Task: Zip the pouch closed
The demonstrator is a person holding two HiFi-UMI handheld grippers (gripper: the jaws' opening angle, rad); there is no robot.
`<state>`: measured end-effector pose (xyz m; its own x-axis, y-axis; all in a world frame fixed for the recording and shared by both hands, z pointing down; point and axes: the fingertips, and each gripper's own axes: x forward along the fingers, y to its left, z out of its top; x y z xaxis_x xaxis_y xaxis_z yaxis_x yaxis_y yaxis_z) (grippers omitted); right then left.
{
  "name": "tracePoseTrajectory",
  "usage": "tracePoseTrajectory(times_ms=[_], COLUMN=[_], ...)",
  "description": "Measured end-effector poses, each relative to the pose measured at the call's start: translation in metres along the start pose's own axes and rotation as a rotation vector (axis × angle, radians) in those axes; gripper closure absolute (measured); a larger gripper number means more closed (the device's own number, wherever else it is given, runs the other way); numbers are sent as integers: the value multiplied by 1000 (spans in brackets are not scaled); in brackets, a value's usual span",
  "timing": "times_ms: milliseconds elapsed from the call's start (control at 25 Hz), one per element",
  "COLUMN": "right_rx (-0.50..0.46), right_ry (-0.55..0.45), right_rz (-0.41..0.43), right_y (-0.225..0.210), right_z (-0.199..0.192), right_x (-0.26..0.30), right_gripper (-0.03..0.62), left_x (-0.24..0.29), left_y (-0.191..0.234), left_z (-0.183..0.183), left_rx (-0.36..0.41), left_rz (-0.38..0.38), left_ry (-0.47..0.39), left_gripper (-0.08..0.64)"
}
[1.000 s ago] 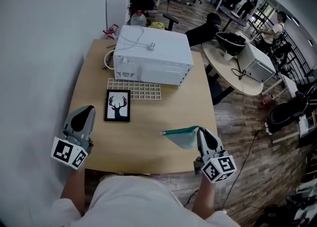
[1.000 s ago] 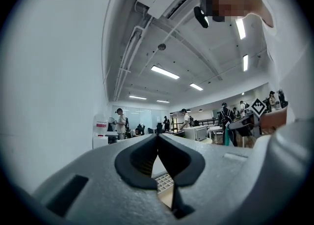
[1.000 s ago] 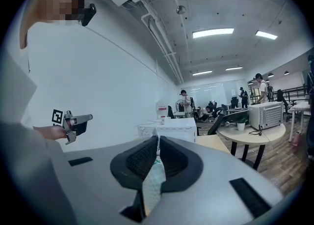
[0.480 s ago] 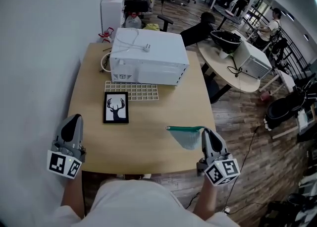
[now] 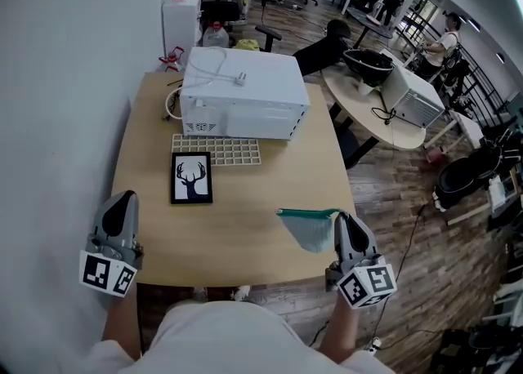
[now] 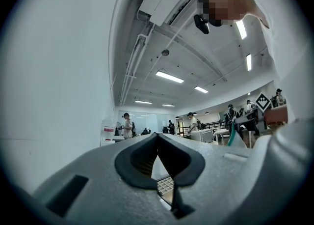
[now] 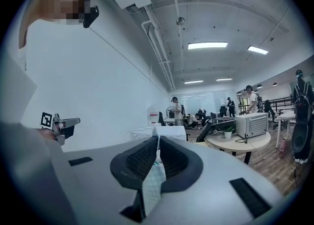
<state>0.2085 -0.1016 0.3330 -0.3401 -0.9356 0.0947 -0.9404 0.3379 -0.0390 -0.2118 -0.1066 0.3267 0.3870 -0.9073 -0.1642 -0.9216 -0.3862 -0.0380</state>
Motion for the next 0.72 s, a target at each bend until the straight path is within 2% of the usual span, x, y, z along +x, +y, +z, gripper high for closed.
tracePoseTrajectory(times_ms=[720], right_rx=[12], right_ry=[-13], right_rz=[-3], right_y=[22], right_z=[-4], right_x=[-1], right_gripper=[571], left_x=[-4], left_y=[5], left_z=[5], left_rx=[9], left_rz=[-27], left_ry=[-4], left_gripper=[545])
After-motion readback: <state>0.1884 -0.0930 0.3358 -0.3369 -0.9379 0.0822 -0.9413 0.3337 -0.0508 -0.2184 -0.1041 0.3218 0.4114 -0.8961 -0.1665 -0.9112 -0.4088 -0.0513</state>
